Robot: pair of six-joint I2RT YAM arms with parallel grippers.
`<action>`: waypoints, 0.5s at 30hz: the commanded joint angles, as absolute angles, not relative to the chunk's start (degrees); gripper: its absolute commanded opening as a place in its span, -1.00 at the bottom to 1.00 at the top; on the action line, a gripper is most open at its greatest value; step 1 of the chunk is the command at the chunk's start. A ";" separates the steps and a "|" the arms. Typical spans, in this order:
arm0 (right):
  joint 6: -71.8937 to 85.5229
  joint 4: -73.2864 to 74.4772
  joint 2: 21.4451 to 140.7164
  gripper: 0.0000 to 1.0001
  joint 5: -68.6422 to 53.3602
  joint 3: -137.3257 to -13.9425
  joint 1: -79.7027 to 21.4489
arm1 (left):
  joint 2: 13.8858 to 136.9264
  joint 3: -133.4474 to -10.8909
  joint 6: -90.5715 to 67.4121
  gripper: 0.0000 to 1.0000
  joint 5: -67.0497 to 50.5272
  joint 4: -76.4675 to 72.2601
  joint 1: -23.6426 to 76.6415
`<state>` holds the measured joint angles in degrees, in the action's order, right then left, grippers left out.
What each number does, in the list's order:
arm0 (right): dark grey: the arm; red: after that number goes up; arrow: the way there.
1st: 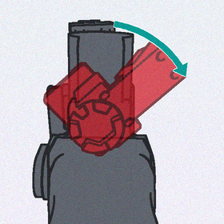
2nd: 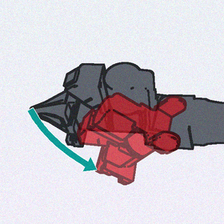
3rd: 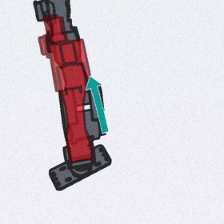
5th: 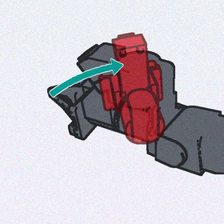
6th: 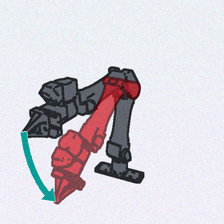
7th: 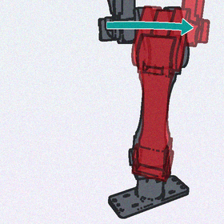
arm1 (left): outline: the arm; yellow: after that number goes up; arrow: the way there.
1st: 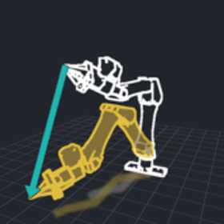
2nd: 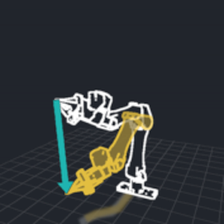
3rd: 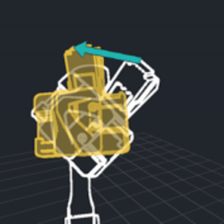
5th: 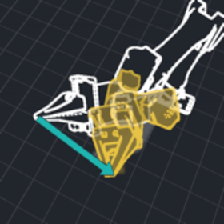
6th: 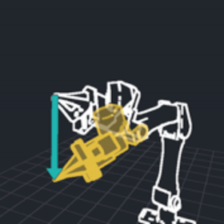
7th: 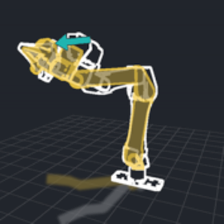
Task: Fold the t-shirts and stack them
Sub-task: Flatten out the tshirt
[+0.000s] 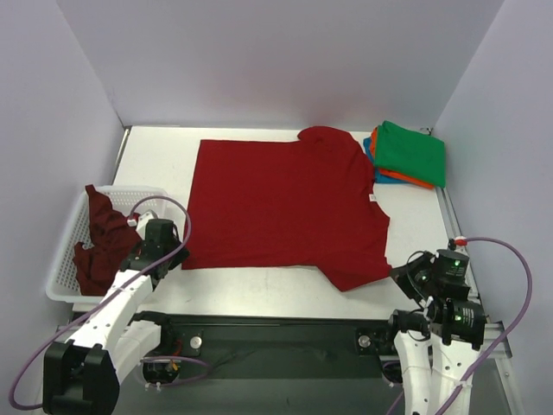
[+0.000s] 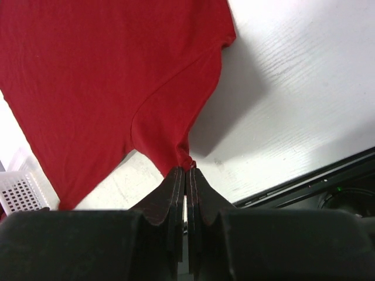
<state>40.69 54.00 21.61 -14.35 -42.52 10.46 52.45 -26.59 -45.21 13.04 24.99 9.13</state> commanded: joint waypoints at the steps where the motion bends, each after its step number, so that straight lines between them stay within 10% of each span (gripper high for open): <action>1: 41.13 56.60 23.81 -1.00 -12.83 -44.21 10.37 | 50.98 -25.40 -44.56 -0.20 15.47 26.80 9.32; 15: 41.75 50.54 32.25 -1.00 -10.11 -45.70 10.37 | 56.50 -26.80 -51.93 -0.19 24.07 31.10 14.94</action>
